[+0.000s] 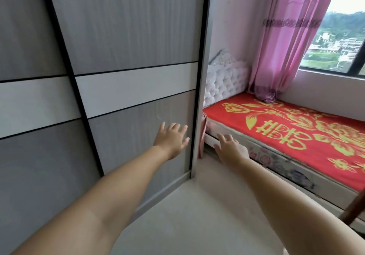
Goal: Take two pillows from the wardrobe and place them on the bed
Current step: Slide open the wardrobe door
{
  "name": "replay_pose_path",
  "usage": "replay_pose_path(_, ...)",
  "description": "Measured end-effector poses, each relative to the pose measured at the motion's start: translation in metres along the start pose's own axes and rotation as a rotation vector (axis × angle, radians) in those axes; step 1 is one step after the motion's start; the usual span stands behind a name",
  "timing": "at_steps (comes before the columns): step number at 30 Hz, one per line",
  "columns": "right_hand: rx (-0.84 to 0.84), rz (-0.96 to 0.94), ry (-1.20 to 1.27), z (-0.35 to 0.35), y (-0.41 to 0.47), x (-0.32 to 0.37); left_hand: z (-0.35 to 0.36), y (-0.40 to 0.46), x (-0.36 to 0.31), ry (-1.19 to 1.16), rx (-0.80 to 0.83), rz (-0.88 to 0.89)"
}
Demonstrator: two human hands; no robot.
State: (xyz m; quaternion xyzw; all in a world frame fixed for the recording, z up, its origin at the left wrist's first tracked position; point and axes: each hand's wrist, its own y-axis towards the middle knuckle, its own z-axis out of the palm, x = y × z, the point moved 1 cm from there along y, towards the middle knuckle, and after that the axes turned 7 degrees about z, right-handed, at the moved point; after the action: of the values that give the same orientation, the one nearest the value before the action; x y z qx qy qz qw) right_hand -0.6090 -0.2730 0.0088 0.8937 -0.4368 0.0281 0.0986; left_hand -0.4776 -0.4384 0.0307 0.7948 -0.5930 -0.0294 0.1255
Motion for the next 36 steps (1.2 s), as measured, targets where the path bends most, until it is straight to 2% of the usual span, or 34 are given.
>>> replay_pose_path(8,0.028,-0.058,0.021,0.036,0.160,0.035,0.041,0.143,0.080,0.030,-0.001,-0.010)
replay_pose_path(15,-0.031,-0.018,0.069,0.040,0.318,0.062,0.052,0.303,0.159,0.053,-0.041,0.112)
replay_pose_path(18,-0.079,0.033,0.119,0.040,0.380,0.072,0.046,0.373,0.188,0.148,-0.080,0.215)
replay_pose_path(26,0.011,0.169,0.351,0.082,0.503,0.086,0.077,0.502,0.203,0.358,-0.072,0.440)
replay_pose_path(32,0.126,0.230,0.624,0.095,0.615,0.089,0.091,0.584,0.224,0.491,-0.082,0.475)
replay_pose_path(36,0.207,0.324,0.804,0.115,0.669,0.092,0.094,0.638,0.237,0.689,-0.032,0.549)
